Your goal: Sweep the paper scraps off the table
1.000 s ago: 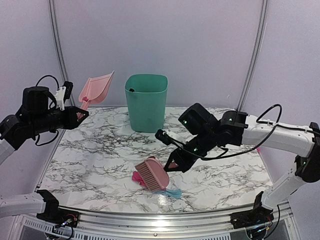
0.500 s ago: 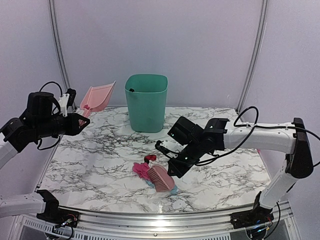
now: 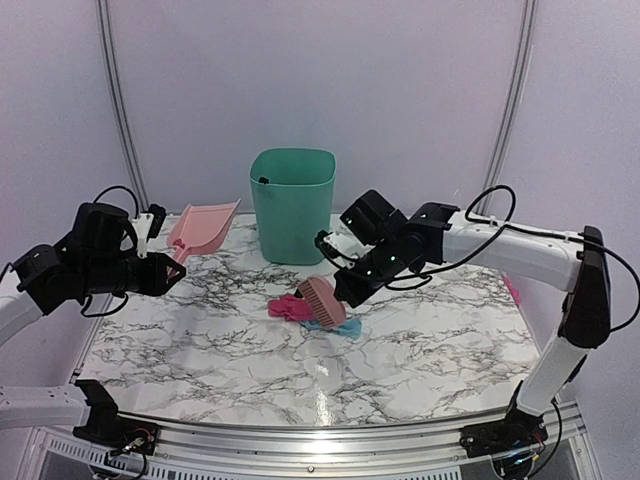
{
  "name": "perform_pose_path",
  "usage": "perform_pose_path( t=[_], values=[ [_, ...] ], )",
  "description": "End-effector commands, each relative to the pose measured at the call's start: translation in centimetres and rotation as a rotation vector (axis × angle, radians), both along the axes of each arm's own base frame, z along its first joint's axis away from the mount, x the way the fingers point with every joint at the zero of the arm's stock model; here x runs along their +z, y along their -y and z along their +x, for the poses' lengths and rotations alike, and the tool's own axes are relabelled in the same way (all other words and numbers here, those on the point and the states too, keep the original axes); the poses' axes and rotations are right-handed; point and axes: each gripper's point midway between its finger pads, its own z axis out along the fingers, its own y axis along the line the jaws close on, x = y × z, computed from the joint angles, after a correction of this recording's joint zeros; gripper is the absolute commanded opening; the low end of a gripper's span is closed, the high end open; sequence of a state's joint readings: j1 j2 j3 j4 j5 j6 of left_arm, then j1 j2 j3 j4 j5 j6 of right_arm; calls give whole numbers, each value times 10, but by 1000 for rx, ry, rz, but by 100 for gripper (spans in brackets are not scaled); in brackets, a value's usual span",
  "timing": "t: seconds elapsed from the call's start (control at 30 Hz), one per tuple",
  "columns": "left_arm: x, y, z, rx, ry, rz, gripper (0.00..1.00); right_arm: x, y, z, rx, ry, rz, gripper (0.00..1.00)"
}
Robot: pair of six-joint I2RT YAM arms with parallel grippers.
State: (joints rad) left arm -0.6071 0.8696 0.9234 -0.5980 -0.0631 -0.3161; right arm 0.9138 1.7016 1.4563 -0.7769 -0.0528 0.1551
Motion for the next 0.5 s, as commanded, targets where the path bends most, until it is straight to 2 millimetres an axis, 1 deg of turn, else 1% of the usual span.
perform_pose_path(
  t=[0.0, 0.1, 0.17, 0.23, 0.3, 0.33, 0.47],
  values=[
    [-19, -5, -11, 29, -56, 84, 0, 60, -3, 18, 7, 83, 137, 0],
    [-32, 3, -19, 12, -98, 120, 0, 77, 5, 24, -7, 98, 172, 0],
    [-37, 8, -23, 1, -118, 133, 0, 84, 12, 28, -27, 124, 158, 0],
    [-42, 14, -29, -16, -141, 143, 0, 85, 21, 35, -59, 160, 119, 0],
    [-49, 19, -35, -36, -166, 166, 0, 83, 37, 49, -130, 220, 40, 0],
    [-52, 21, -38, -44, -178, 185, 0, 79, 42, 54, -155, 231, 7, 0],
    [-70, 23, -43, -64, -238, 297, 0, 61, 54, 70, -235, 237, -91, 0]
  ],
)
